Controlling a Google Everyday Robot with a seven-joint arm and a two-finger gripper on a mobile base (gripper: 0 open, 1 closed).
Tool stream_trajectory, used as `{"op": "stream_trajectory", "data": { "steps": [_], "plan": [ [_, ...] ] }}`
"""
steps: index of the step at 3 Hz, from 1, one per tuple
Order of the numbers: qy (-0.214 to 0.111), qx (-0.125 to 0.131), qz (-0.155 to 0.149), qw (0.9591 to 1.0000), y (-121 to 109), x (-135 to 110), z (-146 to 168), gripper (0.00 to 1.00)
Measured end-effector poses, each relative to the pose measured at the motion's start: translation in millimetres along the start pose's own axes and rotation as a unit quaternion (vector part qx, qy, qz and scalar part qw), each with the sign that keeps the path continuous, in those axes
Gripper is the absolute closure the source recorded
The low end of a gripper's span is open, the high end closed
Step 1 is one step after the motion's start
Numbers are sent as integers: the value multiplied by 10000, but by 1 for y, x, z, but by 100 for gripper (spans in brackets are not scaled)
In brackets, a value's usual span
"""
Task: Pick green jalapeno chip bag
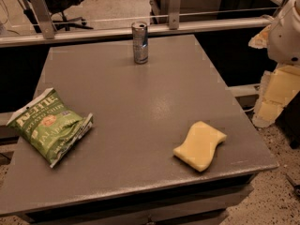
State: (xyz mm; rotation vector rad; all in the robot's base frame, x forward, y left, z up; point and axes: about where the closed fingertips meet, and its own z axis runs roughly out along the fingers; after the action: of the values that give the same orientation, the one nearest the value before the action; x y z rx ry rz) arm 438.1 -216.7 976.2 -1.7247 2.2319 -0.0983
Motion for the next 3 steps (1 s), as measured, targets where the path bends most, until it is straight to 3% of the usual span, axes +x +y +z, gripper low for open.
{"op": "stream_trajectory", "data": {
  "steps": [2,3],
  "plan": [
    [-128,13,-44,9999,0,-10,1,0],
    [-704,-183,-220,9971,7,-61,19,0]
  ]
}}
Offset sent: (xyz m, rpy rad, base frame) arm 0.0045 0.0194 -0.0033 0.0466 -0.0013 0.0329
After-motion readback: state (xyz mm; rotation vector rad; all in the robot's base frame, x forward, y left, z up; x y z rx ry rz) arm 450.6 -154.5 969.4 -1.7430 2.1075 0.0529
